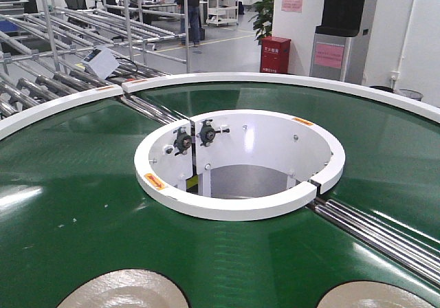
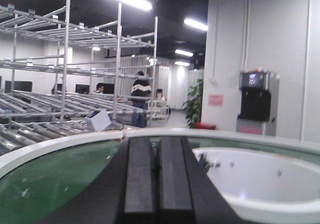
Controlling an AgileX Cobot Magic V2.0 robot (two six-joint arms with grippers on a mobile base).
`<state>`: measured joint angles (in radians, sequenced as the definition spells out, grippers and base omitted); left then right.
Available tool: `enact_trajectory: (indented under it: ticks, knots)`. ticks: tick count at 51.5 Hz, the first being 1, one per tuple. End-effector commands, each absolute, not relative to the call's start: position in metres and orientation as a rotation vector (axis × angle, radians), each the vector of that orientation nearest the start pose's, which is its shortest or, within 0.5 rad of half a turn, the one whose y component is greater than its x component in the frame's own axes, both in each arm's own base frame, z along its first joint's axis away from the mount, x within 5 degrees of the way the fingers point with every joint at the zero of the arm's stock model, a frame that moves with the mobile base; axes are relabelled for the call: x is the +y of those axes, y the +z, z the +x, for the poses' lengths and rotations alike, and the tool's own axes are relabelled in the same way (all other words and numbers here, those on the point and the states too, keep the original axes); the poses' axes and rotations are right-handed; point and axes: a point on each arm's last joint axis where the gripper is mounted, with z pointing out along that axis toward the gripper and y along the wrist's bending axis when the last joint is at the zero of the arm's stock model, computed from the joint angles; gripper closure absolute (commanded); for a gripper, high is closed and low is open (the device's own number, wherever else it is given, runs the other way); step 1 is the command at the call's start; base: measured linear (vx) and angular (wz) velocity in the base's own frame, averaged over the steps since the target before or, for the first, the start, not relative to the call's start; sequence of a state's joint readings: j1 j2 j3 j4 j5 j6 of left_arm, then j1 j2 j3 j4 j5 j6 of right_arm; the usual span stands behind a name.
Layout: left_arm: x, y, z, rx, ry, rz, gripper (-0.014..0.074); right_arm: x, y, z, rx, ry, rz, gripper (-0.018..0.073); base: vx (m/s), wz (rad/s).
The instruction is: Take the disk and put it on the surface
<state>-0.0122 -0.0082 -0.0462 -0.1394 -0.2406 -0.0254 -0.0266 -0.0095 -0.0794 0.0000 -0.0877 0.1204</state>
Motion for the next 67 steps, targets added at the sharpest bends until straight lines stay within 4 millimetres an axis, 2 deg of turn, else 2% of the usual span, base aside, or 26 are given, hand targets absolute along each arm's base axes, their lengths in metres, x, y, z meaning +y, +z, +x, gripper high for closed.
enact_trajectory:
  ticks: [1, 5, 9, 10, 13, 19, 24, 29, 34, 41, 45, 50, 58, 62, 67]
  knots:
    - [0.004, 0.303, 0.031, 1.017, -0.136, -0.117, 0.0601, -0.001, 0.303, 0.033, 1.153, 0.079, 0.092, 0.0568, 0.0, 0.0]
    - [0.003, 0.339, 0.034, 1.03, -0.066, -0.07, 0.0601, -0.001, 0.334, 0.031, 1.158, 0.079, 0.092, 0.0568, 0.0, 0.0]
    - [0.002, 0.375, 0.048, 1.062, -0.041, -0.051, 0.0601, -0.001, 0.366, 0.042, 1.184, 0.079, 0.094, 0.0568, 0.0, 0.0]
    - [0.002, 0.389, 0.055, 1.078, -0.043, -0.049, 0.0601, -0.002, 0.374, 0.046, 1.189, 0.079, 0.094, 0.0568, 0.0, 0.0]
    - [0.001, 0.409, 0.072, 1.134, -0.047, -0.043, 0.0601, -0.002, 0.393, 0.059, 1.201, 0.079, 0.095, 0.0568, 0.0, 0.0]
    - [-0.001, 0.436, 0.117, 1.291, -0.059, -0.031, 0.0601, -0.003, 0.42, 0.09, 1.22, 0.078, 0.097, 0.0568, 0.0, 0.0]
    - [-0.002, 0.441, 0.145, 1.38, -0.062, -0.025, 0.0601, -0.004, 0.427, 0.117, 1.251, 0.085, 0.106, 0.0568, 0.0, 0.0]
    - [-0.003, 0.438, 0.167, 1.443, -0.064, -0.025, 0.0601, -0.005, 0.423, 0.141, 1.314, 0.092, 0.118, 0.0568, 0.0, 0.0]
    - [-0.003, 0.433, 0.178, 1.472, -0.063, -0.025, 0.0596, -0.005, 0.417, 0.155, 1.351, 0.091, 0.121, 0.0565, 0.0, 0.0]
    - [-0.003, 0.43, 0.184, 1.494, -0.063, -0.025, 0.0548, -0.006, 0.412, 0.16, 1.395, 0.088, 0.123, 0.0515, 0.0, 0.0]
    - [-0.003, 0.43, 0.184, 1.489, -0.063, -0.026, 0.0493, -0.006, 0.41, 0.161, 1.42, 0.087, 0.125, 0.0445, 0.0, 0.0]
    - [-0.003, 0.43, 0.184, 1.488, -0.063, -0.026, 0.039, -0.006, 0.409, 0.161, 1.433, 0.087, 0.126, 0.0297, 0.0, 0.0]
    - [-0.003, 0.429, 0.183, 1.504, -0.064, -0.024, 0.0172, -0.006, 0.409, 0.161, 1.431, 0.082, 0.121, -0.0043, 0.0, 0.0]
    - [-0.003, 0.429, 0.183, 1.502, -0.064, -0.024, 0.0087, -0.006, 0.409, 0.161, 1.427, 0.082, 0.121, -0.0169, 0.0, 0.0]
    - [-0.003, 0.429, 0.183, 1.498, -0.064, -0.025, 0.0025, -0.006, 0.409, 0.161, 1.427, 0.082, 0.121, -0.0169, 0.0, 0.0]
